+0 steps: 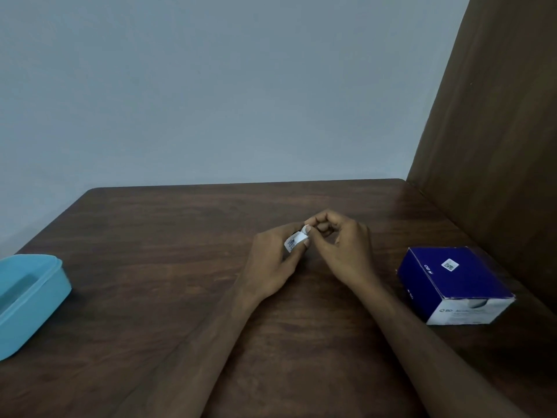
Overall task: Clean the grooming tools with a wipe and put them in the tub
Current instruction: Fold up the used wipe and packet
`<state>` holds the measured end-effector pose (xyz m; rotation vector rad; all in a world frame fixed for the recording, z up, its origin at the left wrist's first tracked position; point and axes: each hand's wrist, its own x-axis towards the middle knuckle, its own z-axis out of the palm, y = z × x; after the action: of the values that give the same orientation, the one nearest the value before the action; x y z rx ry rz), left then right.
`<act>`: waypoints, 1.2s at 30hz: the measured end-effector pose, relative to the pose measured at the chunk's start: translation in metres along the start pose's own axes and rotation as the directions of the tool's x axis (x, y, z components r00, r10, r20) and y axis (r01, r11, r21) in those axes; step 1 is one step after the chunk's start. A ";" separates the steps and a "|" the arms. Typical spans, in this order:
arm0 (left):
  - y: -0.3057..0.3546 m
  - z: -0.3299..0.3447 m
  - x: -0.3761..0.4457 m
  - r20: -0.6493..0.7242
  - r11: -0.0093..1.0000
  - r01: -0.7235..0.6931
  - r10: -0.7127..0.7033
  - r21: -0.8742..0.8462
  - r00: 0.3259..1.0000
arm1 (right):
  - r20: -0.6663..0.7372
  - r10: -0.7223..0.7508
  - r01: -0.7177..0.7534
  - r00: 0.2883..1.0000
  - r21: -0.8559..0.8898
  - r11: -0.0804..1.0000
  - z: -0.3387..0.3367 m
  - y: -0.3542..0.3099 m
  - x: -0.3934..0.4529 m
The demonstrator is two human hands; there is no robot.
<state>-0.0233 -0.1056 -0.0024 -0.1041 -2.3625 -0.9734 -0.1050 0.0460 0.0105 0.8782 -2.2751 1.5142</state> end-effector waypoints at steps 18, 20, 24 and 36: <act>-0.008 0.000 0.001 -0.087 0.980 0.159 -0.170 -0.122 0.982 | 0.268 0.145 -0.216 0.952 0.259 0.941 -0.002 0.012 0.005; -0.010 0.001 0.003 -0.118 0.956 0.198 -0.226 -0.215 0.967 | 0.231 0.182 -0.251 0.956 0.323 0.912 -0.002 0.015 0.007; -0.008 -0.001 0.003 -0.136 0.930 0.218 -0.268 -0.297 0.954 | 0.198 0.211 -0.278 0.957 0.423 0.862 -0.002 0.017 0.007; -0.011 0.000 0.005 -0.168 0.938 0.220 -0.270 -0.266 0.948 | 0.238 0.267 -0.349 0.934 0.443 0.825 -0.001 0.014 0.010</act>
<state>-0.0304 -0.1138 -0.0068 0.1950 -2.0935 -1.3280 -0.1211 0.0476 0.0059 0.7977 -2.2729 2.3052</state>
